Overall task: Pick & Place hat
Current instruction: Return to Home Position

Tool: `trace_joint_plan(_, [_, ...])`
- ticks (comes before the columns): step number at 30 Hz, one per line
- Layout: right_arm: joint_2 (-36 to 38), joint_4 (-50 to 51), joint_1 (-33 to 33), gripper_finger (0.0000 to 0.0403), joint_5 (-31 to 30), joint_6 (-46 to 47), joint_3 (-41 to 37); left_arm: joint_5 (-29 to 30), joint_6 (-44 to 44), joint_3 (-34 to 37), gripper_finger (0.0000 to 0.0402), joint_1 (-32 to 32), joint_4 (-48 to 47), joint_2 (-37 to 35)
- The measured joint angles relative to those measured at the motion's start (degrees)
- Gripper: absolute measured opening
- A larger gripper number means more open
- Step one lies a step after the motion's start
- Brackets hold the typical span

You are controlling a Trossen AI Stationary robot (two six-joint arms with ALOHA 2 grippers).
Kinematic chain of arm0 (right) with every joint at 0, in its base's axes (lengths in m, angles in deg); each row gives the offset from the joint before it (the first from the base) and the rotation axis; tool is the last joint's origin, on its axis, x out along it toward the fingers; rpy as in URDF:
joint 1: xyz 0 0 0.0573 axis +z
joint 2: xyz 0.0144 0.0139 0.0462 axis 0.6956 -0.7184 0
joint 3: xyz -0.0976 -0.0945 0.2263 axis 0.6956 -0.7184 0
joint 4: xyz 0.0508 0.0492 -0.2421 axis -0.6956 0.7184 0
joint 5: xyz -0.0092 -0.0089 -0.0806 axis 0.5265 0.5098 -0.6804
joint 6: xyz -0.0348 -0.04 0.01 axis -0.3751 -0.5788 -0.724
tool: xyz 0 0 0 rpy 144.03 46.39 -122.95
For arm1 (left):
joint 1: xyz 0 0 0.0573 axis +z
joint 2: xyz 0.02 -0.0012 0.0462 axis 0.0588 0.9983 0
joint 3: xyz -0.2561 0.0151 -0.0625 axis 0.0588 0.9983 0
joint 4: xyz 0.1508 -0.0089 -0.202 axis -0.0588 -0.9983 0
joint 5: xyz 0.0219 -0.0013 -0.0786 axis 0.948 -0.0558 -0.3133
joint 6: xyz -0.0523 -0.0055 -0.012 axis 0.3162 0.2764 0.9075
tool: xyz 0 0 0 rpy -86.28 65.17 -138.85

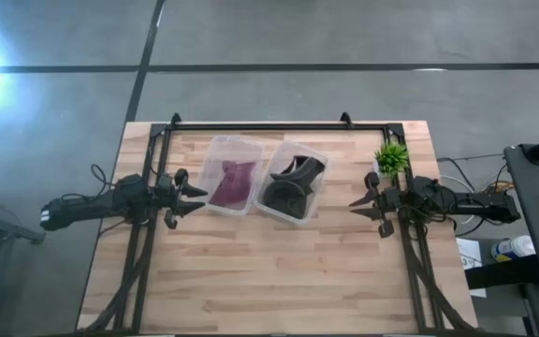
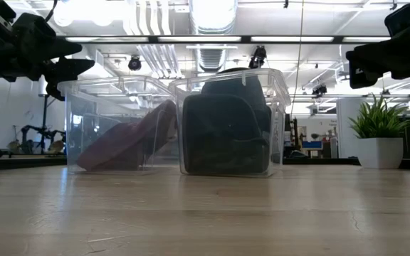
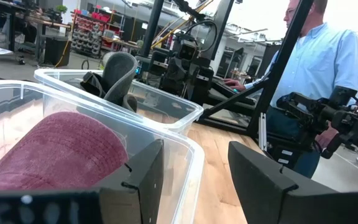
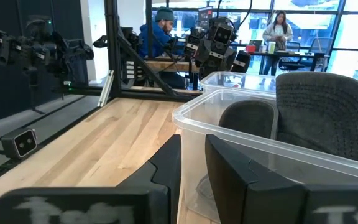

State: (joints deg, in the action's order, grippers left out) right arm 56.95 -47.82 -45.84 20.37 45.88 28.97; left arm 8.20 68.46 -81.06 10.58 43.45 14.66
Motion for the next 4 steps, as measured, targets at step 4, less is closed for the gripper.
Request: trace_joint_plan(4, [0.00,0.02,0.00,0.0068,0.00,-0.01,0.00,0.00,0.00,-0.01,0.0174,0.01,0.00,0.00])
